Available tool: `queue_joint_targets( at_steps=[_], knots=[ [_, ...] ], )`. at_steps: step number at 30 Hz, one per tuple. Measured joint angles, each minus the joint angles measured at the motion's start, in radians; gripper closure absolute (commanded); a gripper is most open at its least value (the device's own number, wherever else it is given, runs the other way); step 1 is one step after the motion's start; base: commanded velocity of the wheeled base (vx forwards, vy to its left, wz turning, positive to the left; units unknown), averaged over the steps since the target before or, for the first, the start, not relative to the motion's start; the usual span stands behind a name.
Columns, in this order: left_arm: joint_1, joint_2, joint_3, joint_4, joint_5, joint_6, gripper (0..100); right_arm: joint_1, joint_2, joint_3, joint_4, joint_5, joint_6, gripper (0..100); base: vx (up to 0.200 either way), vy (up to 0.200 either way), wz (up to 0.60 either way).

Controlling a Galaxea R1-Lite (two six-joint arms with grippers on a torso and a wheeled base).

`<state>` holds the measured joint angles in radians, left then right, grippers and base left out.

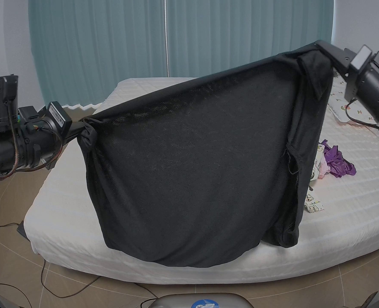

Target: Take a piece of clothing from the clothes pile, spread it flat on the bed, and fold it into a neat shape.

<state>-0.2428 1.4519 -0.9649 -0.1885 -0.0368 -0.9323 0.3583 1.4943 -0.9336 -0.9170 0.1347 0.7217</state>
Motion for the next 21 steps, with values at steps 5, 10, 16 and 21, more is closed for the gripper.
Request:
queue_joint_targets(
  at_steps=[5, 10, 16, 21],
  knots=[
    [0.014, 0.122, -0.048, -0.037, -0.002, -0.002, 100, -0.030, 0.185, -0.087, -0.043, -0.003, -0.053, 100, 0.200, 0.000, 0.00],
    [0.023, 0.266, -0.107, -0.103, -0.002, -0.003, 100, -0.041, 0.363, -0.181, -0.098, -0.044, -0.097, 100, 0.200, 0.000, 0.00],
    [0.028, 0.450, -0.181, -0.201, 0.001, 0.000, 100, -0.046, 0.547, -0.250, -0.159, -0.091, -0.133, 100, 0.100, 0.000, 0.00],
    [0.028, 0.570, -0.229, -0.233, 0.003, 0.003, 100, -0.051, 0.674, -0.271, -0.195, -0.113, -0.143, 100, 0.000, 0.000, 0.00]
  ],
)
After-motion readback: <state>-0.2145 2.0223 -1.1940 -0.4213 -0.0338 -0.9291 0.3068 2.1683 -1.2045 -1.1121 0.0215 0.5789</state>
